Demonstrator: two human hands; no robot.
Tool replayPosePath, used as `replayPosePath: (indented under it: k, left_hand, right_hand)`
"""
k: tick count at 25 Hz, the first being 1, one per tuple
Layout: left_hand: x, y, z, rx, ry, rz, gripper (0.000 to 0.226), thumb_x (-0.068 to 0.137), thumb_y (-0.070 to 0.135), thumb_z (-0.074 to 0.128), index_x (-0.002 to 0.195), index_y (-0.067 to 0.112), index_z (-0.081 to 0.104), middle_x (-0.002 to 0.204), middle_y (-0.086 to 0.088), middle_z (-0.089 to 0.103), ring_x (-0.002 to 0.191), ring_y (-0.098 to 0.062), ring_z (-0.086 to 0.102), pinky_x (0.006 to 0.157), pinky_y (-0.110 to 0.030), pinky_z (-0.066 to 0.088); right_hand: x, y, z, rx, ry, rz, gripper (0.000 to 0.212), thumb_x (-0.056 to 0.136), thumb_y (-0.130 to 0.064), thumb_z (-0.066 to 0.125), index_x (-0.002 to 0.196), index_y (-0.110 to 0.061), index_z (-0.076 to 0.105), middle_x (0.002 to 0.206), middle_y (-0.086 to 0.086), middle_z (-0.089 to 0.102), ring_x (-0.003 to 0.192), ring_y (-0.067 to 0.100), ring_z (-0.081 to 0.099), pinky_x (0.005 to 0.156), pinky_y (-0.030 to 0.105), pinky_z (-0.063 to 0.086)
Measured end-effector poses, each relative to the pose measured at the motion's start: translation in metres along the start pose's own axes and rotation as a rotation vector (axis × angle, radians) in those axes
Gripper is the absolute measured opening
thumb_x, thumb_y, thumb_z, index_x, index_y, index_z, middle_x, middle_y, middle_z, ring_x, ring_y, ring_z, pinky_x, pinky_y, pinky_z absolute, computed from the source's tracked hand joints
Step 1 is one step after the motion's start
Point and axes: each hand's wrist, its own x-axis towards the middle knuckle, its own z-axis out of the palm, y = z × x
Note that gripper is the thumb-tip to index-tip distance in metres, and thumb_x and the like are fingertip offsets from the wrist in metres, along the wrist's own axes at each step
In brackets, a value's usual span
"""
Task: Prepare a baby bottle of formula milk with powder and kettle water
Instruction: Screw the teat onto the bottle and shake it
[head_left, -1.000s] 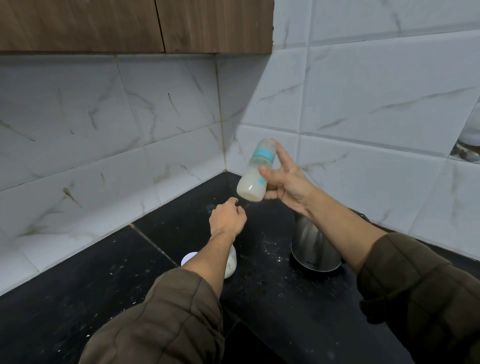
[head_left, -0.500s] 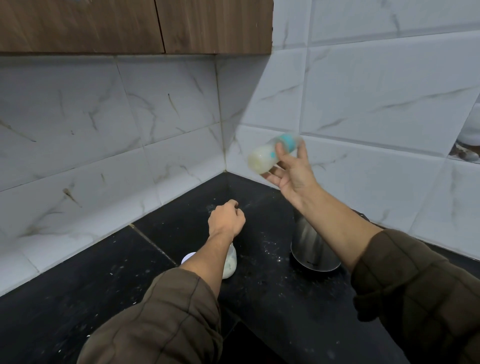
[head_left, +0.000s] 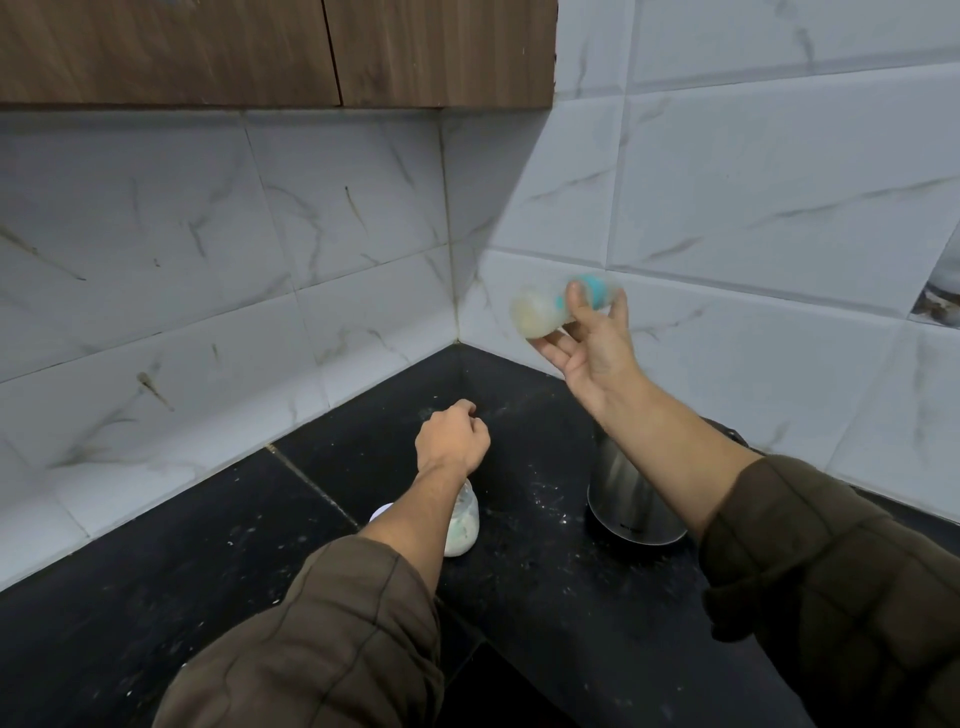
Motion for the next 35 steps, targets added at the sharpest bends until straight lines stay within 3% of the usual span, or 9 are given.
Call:
replayPosePath:
  k: [2, 6, 11, 16, 21, 26, 28, 32, 35]
  left_hand:
    - [0.002, 0.0, 0.0, 0.003, 0.0, -0.004, 0.038, 0.104, 0.029, 0.05, 0.14, 0.021, 0.06, 0.119, -0.005, 0.074, 0.108, -0.027, 0.069, 0.092, -0.04, 0.057]
    - [0.002, 0.0, 0.001, 0.001, -0.028, 0.001, 0.033, 0.105, 0.028, 0.053, 0.136, 0.02, 0.061, 0.111, -0.003, 0.074, 0.099, -0.022, 0.069, 0.088, -0.039, 0.059]
    - [0.003, -0.002, 0.003, 0.0, 0.001, 0.001, 0.039, 0.104, 0.029, 0.052, 0.142, 0.021, 0.059, 0.118, -0.003, 0.074, 0.105, -0.023, 0.07, 0.091, -0.039, 0.059]
    - [0.004, -0.002, 0.003, -0.002, -0.01, 0.008, 0.038, 0.103, 0.031, 0.053, 0.139, 0.022, 0.06, 0.115, -0.002, 0.075, 0.102, -0.023, 0.07, 0.09, -0.041, 0.059]
    - [0.002, -0.005, 0.003, 0.009, 0.0, -0.001, 0.038, 0.104, 0.03, 0.051, 0.14, 0.023, 0.061, 0.116, -0.002, 0.075, 0.104, -0.023, 0.07, 0.091, -0.041, 0.059]
    - [0.004, -0.003, 0.004, -0.002, -0.017, 0.013, 0.037, 0.104, 0.029, 0.054, 0.139, 0.021, 0.06, 0.114, -0.001, 0.075, 0.1, -0.022, 0.07, 0.089, -0.041, 0.06]
    - [0.004, -0.003, 0.004, -0.005, -0.012, 0.017, 0.037, 0.104, 0.029, 0.052, 0.139, 0.022, 0.06, 0.116, -0.002, 0.075, 0.102, -0.023, 0.07, 0.09, -0.041, 0.059]
    - [0.003, -0.005, 0.002, 0.013, 0.025, 0.005, 0.037, 0.104, 0.029, 0.049, 0.138, 0.024, 0.062, 0.118, -0.002, 0.075, 0.107, -0.026, 0.069, 0.092, -0.039, 0.057]
    - [0.005, -0.005, 0.004, -0.001, 0.001, 0.006, 0.037, 0.104, 0.03, 0.051, 0.139, 0.023, 0.061, 0.116, -0.001, 0.075, 0.103, -0.023, 0.07, 0.091, -0.041, 0.059]
  right_hand:
    - [-0.001, -0.003, 0.002, -0.029, -0.04, 0.026, 0.09, 0.091, -0.019, 0.078, 0.16, -0.036, 0.023, 0.14, 0.014, 0.061, 0.108, 0.037, 0.073, 0.085, 0.054, 0.062]
    - [-0.023, -0.004, 0.002, -0.469, -0.407, 0.122, 0.095, 0.083, -0.016, 0.078, 0.156, -0.047, 0.026, 0.118, 0.013, 0.072, 0.103, 0.035, 0.074, 0.077, 0.053, 0.064]
    - [-0.004, 0.0, 0.005, 0.03, -0.054, -0.003, 0.088, 0.092, -0.017, 0.075, 0.16, -0.036, 0.023, 0.144, 0.014, 0.058, 0.111, 0.036, 0.072, 0.081, 0.051, 0.062]
    - [-0.022, 0.002, 0.001, -0.299, -0.383, 0.106, 0.086, 0.087, -0.017, 0.074, 0.157, -0.042, 0.03, 0.12, 0.008, 0.072, 0.105, 0.035, 0.072, 0.078, 0.054, 0.064]
    - [-0.002, 0.0, 0.002, 0.076, -0.039, -0.007, 0.088, 0.091, -0.021, 0.077, 0.16, -0.032, 0.024, 0.144, 0.014, 0.057, 0.111, 0.037, 0.072, 0.083, 0.053, 0.062]
    - [-0.021, 0.004, 0.004, -0.304, -0.381, 0.109, 0.084, 0.09, -0.017, 0.075, 0.158, -0.041, 0.03, 0.122, 0.006, 0.072, 0.108, 0.036, 0.072, 0.078, 0.053, 0.064]
    - [-0.021, 0.005, 0.006, -0.234, -0.33, 0.07, 0.089, 0.087, -0.019, 0.077, 0.159, -0.041, 0.028, 0.129, 0.008, 0.069, 0.107, 0.035, 0.072, 0.076, 0.051, 0.063]
    - [0.0, 0.003, 0.009, 0.078, -0.021, -0.032, 0.084, 0.094, -0.021, 0.075, 0.16, -0.031, 0.024, 0.147, 0.015, 0.056, 0.112, 0.035, 0.072, 0.082, 0.051, 0.062]
    - [-0.012, 0.003, 0.01, -0.156, -0.211, 0.063, 0.084, 0.092, -0.021, 0.074, 0.159, -0.039, 0.027, 0.137, 0.012, 0.064, 0.108, 0.036, 0.072, 0.078, 0.05, 0.063]
